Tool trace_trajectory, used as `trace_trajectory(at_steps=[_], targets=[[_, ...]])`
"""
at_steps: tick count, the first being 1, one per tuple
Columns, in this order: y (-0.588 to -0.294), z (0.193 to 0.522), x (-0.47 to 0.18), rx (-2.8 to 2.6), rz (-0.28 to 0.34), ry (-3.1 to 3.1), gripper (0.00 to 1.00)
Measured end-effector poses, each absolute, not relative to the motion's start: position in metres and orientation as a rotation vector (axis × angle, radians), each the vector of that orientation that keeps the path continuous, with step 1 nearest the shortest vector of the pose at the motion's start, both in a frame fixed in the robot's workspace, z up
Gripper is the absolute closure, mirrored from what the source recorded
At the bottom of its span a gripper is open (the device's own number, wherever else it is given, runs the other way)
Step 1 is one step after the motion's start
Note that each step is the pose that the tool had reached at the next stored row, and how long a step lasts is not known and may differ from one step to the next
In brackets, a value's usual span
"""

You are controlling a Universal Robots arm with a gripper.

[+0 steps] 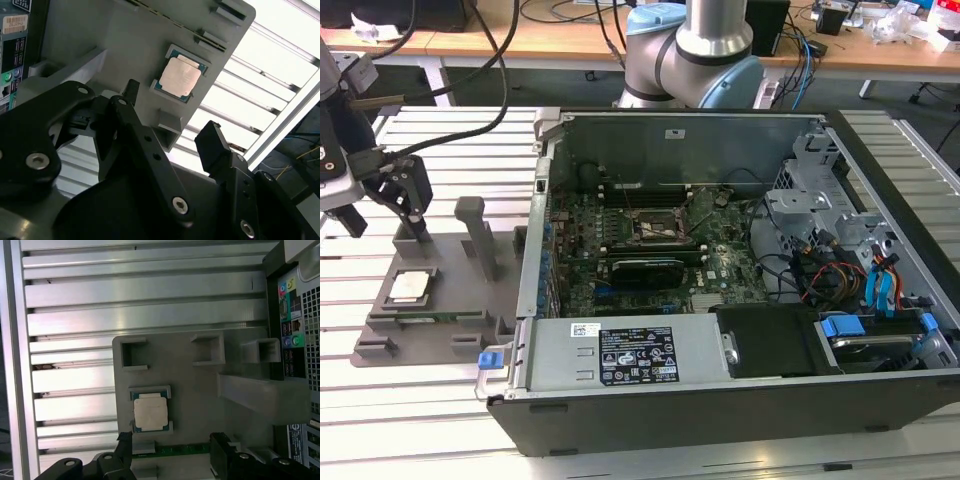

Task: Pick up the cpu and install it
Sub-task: 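Pick up the cpu and move it towards the insertion slot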

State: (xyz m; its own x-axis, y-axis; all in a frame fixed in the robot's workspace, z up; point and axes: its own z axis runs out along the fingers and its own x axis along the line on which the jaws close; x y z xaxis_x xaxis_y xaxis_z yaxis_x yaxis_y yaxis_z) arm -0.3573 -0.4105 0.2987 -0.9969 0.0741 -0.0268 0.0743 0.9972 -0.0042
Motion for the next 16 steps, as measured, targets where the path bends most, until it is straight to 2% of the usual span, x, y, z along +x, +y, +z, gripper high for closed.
trace_trajectory(at_steps=[16], targets=[[-0.4105,0.2876,-0.3573,0.116,-0.011,3.113,0.27]])
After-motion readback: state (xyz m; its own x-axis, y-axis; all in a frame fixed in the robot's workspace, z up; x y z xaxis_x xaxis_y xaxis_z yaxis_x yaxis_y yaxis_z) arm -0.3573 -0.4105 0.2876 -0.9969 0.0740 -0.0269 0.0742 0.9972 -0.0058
